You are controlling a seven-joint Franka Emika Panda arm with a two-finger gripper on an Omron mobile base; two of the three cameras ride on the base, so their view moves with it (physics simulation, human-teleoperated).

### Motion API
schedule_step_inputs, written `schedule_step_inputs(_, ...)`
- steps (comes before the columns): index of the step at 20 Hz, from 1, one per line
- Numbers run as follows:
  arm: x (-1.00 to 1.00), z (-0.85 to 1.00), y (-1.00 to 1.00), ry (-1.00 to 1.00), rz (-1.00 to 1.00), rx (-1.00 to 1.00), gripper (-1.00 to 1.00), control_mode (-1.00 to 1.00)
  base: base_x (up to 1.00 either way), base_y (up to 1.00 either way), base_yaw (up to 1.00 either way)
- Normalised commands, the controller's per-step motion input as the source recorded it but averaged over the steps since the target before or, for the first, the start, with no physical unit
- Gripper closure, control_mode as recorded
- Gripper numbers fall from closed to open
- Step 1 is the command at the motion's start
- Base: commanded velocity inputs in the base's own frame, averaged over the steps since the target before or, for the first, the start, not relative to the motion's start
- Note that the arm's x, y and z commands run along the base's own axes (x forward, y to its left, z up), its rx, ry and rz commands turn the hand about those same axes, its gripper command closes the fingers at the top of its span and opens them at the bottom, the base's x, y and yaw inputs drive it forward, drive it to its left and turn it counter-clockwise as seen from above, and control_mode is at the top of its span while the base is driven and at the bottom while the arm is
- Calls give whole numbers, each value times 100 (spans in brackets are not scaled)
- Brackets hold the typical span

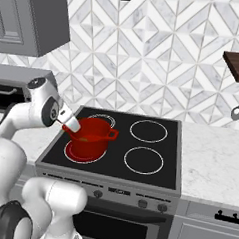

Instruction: Put the avocado and tomato in the pot. Retrieve the spatula and lightly stir the vegetables in the pot.

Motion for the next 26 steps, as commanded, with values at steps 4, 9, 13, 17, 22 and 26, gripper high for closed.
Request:
schedule_step_inputs(4,-53,40,88,0,19,0,-100,-100,0,0,0)
schedule_step_inputs(9,-18,29,97,2,28,0,-100,-100,0,0,0)
schedule_step_inputs(13,4,4,93,8,40,0,-100,-100,0,0,0)
schedule_step_inputs(17,19,0,92,11,44,-2,-100,-100,0,0,0)
schedule_step_inputs(22,16,0,100,10,44,-9,-100,-100,0,0,0)
schedule_step_inputs(26,0,0,100,1,42,-19,-100,-100,0,0,0)
